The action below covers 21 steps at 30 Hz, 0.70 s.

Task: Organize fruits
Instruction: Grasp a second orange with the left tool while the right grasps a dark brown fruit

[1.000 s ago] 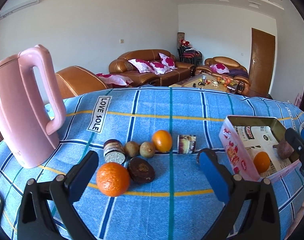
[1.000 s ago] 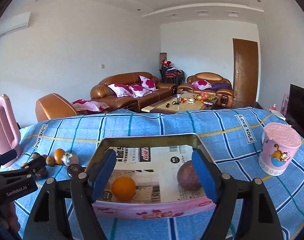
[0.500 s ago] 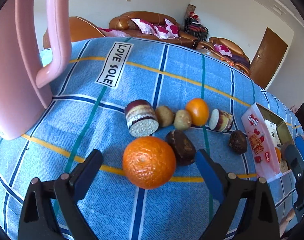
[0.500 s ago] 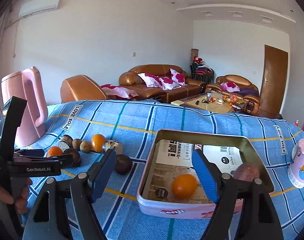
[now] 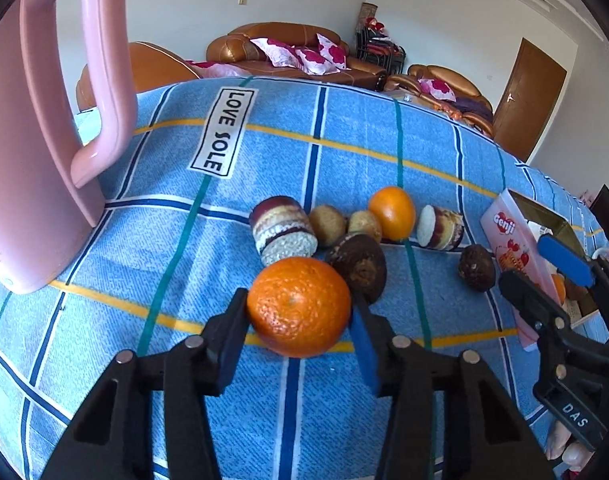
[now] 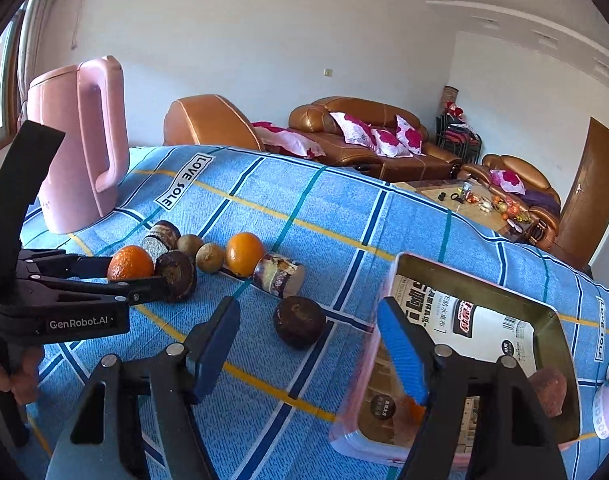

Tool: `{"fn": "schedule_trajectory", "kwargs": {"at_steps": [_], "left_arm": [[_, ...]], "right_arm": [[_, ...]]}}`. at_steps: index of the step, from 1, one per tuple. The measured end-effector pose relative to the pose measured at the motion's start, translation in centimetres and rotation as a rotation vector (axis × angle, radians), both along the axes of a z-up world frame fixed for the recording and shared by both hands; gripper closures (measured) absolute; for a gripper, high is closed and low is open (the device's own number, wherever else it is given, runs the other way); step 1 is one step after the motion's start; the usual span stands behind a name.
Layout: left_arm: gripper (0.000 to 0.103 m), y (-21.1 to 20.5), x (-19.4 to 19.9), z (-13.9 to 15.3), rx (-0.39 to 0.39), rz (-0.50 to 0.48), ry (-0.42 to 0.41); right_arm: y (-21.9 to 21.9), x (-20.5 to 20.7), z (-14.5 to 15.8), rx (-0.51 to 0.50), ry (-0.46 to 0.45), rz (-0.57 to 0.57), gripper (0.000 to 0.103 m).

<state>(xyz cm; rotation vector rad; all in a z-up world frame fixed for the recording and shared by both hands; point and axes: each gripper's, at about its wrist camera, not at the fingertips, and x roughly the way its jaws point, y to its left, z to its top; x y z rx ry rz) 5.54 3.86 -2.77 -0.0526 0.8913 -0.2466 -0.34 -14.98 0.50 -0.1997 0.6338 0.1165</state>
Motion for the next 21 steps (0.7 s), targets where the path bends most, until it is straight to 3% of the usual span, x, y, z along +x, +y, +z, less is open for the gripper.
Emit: {"fn": "schedule_trajectory", "kwargs": {"at_steps": [5,8,15,21], "left_arm": [[0.053,1.5,0.5,0.3,-0.031,0.009,0.017],[0.054,2.6,0.8,0.6,-0.036,0.043,0.008],[0.054,3.5,0.6,2.0,-0.037,0.095,-0.081],[0.054,3.7,0.4,2.6,0.006,0.142,-0.159]], "right_arm": [[0.7,1.7,-0.6,-0.037,0.056,0.008,0.041],[1.3,2.8,-1.4,-0.071,0.111,0.018,0.054],[2.3,4.3,-2.9,-0.202,0.182,0.011,0.062],[1.9,4.1,-2.6,-0.204,0.185,0.009,0.068]]}}
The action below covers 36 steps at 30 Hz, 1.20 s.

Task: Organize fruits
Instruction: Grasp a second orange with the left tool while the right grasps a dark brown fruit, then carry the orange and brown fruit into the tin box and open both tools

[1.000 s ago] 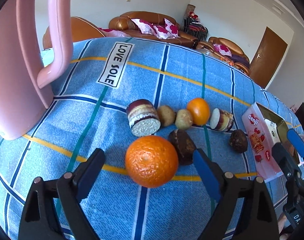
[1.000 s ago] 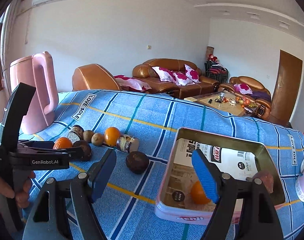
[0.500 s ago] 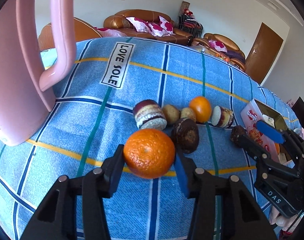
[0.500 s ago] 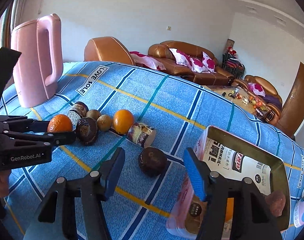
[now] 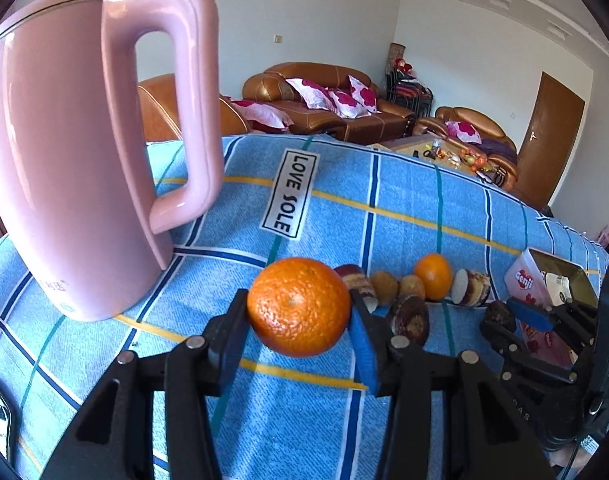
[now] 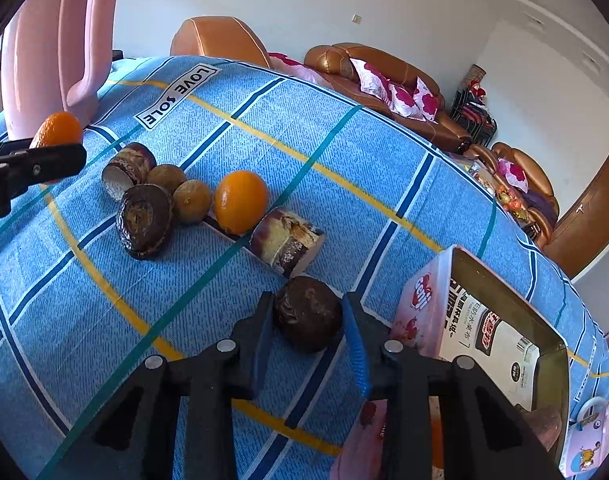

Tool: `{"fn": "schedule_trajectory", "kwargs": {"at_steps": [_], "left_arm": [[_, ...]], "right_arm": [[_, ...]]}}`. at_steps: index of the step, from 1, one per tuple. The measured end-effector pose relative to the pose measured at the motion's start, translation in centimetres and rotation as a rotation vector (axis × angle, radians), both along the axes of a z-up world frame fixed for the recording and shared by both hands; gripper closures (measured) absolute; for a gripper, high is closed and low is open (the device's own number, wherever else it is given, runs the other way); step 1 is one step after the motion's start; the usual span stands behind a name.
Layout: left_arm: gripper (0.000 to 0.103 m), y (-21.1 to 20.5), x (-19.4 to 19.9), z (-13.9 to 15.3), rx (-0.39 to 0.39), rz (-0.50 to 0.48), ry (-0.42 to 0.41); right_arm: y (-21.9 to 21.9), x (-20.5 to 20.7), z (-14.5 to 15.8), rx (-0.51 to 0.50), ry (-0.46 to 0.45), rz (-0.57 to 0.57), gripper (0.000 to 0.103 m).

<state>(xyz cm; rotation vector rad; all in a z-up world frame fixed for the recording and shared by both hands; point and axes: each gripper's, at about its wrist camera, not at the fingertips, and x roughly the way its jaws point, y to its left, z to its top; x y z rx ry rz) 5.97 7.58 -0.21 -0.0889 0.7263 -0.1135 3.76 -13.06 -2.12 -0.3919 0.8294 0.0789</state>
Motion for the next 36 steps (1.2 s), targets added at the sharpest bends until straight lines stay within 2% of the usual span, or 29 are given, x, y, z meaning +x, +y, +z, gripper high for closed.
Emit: {"fn": "schedule_trajectory", "kwargs": {"at_steps": [2,4,7,10,15,23,36], "left_arm": [[0.054,0.2,-0.1,0.1,-0.025,0.009,-0.011],[0.054,0.1,-0.3,0.2,-0.039,0.017,-0.034],[0.054,-0.1,-1.4,0.7,-0.02,0.021,-0.083],[0.054,-1.0,-1.9,1.1,0.0,0.023,-0.139],[0.054,-2.2,-2.7,1.5,0.01,0.002,-0.193],[0.053,-4.5,-3.3,1.2,0.07,-0.039,-0.209],[0.053,-6.0,-4.5,1.4,0.108,-0.035,-0.259]], "right_arm": [[-0.3,-0.7,0.5,0.055,-0.026,-0.007,0.068],[-1.1,-2.0,2.1,0.174,-0.106,-0.006,0.068],[-1.6,-4.0,3.5,0.334,-0.219,-0.01,0.068],[-1.2,-5.1,4.0,0.412,-0.275,-0.01,0.068],[-0.1,-6.7,4.2,0.386,-0.353,-0.028,0.067],[-0.5,-8.2,5.0,0.229,-0.495,-0.123,0.067],[-2.4,-8.9,5.1,0.275,-0.479,-0.17,0.067]]}}
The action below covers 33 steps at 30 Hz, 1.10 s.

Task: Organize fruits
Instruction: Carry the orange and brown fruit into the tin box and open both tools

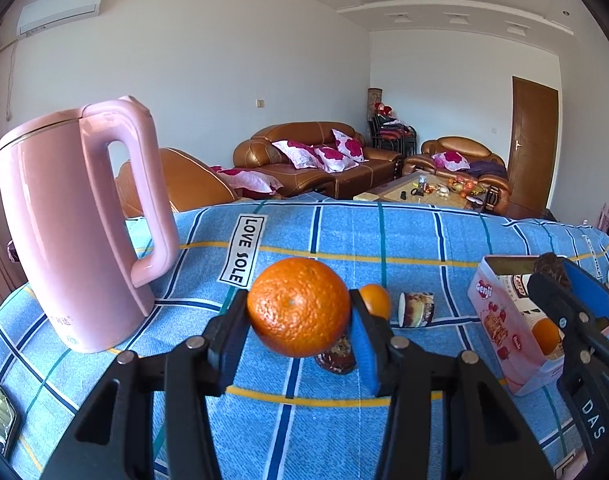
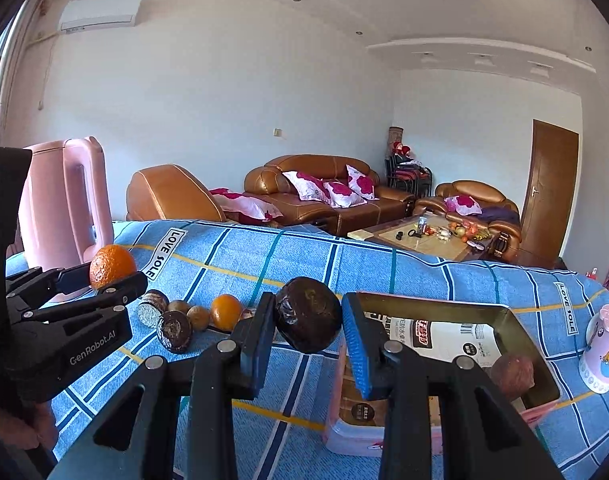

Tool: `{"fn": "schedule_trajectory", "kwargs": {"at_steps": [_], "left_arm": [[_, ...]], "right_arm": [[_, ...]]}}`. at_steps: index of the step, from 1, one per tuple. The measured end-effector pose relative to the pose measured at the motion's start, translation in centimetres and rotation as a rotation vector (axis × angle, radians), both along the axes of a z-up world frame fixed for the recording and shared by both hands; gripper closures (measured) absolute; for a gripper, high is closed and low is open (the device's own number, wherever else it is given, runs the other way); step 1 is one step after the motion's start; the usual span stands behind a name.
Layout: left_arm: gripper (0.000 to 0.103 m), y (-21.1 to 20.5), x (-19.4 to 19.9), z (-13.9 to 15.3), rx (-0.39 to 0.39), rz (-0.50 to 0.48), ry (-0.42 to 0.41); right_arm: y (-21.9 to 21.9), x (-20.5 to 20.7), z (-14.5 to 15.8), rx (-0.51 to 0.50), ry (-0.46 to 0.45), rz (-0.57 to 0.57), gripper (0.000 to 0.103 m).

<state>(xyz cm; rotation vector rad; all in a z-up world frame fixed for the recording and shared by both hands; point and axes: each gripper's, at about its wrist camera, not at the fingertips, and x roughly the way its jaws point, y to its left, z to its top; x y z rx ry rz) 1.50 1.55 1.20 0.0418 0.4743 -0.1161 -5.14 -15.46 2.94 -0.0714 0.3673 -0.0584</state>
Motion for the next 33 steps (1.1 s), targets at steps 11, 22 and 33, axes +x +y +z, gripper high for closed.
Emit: {"fn": "schedule_trajectory", "kwargs": {"at_steps": [11,22,33], "left_arm": [[0.053,-1.0,-1.1,0.2,0.027,0.01,-0.026],[0.053,-1.6,-2.0,0.5,0.02,0.024,-0.037],[0.053,-3.5,-3.0,0.6,0.025,0.009,-0.035]], "right_arm": [[-0.3,-0.9,-0.2,-0.024,-0.006,-0.024,0.067],[-1.4,-1.3,-0.1,-0.029,-0.002,-0.035,0.067],[-3.5,-1.9,-0.1,-0.03,0.002,-0.057,0.067]]}}
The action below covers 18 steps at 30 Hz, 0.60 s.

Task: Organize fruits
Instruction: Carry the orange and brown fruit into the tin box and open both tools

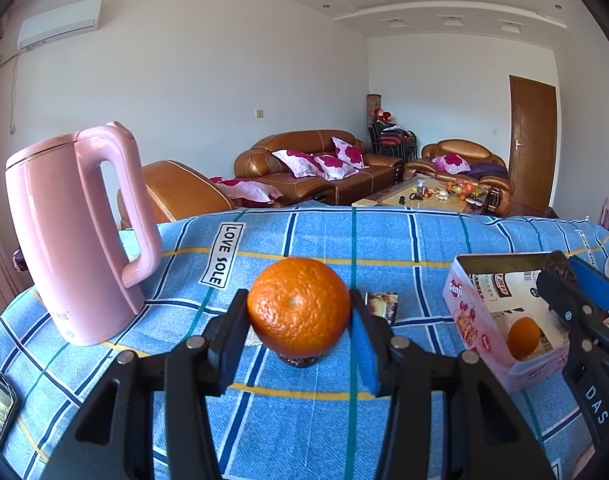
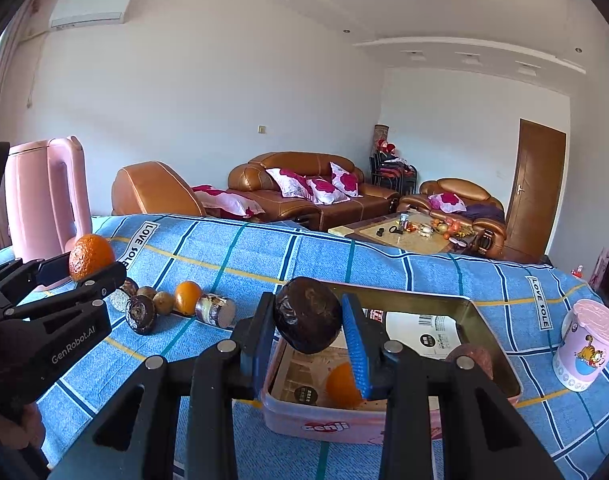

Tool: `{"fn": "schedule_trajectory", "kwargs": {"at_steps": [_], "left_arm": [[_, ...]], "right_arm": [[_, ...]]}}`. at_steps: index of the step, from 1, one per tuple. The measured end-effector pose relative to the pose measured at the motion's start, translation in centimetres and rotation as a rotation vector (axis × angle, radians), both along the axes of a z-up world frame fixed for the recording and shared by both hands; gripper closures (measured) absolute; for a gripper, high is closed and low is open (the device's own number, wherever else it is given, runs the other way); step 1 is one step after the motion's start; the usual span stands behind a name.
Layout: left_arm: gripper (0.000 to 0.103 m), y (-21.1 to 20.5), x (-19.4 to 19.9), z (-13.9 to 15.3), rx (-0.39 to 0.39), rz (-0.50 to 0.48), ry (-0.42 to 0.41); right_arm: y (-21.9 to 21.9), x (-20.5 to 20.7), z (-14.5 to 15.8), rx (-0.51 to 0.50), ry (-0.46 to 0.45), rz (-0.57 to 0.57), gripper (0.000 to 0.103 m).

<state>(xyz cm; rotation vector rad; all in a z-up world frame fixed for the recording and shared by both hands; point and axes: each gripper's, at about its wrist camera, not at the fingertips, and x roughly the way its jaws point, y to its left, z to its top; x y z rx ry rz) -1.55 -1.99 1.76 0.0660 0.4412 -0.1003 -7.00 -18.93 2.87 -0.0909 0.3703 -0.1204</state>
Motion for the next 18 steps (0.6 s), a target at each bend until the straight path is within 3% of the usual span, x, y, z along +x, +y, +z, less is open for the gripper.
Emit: {"fn": "schedule_trajectory", "kwargs": {"at_steps": [18], "left_arm": [[0.053,-5.6,-1.4,0.2,0.02,-0.067,-0.001]], "right_arm": [[-4.4,-0.9,0.2,-0.028,-0.004,-0.063,0.067]]}}
